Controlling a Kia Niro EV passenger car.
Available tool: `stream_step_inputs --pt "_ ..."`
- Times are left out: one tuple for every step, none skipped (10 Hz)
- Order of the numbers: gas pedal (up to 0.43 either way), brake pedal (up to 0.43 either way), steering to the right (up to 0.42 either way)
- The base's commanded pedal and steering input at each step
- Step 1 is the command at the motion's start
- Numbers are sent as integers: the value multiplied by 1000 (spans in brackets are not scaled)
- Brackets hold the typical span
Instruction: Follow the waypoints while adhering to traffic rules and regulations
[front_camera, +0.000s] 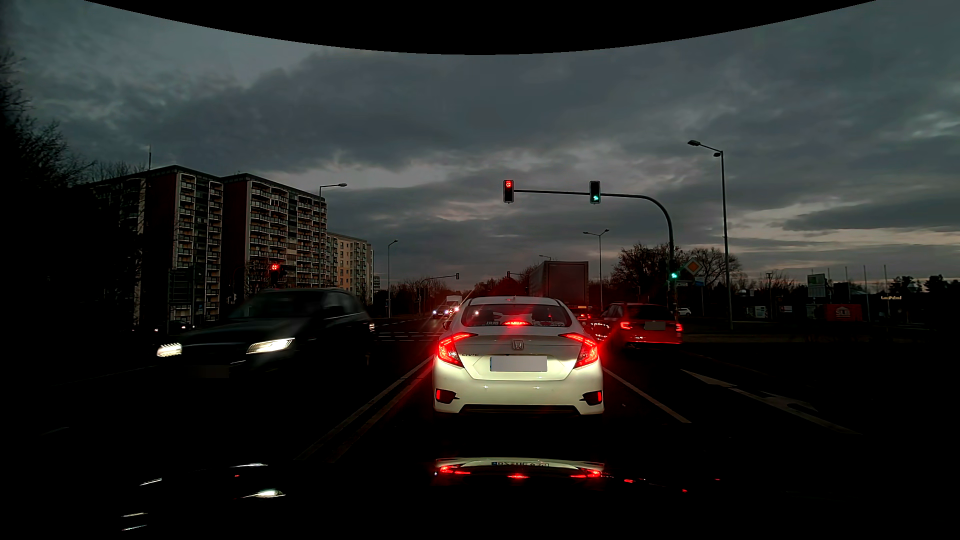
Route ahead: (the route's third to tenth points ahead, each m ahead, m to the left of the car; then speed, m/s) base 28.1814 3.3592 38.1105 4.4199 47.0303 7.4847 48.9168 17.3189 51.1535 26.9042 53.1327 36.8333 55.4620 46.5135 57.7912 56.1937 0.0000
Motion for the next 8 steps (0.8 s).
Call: stream_step_inputs --pt "0 329 -5" --pt "0 329 -5" --pt "0 329 -5" --pt "0 329 -5" --pt "0 335 -5" --pt "0 329 -5" --pt "0 329 -5" --pt "0 329 -5"
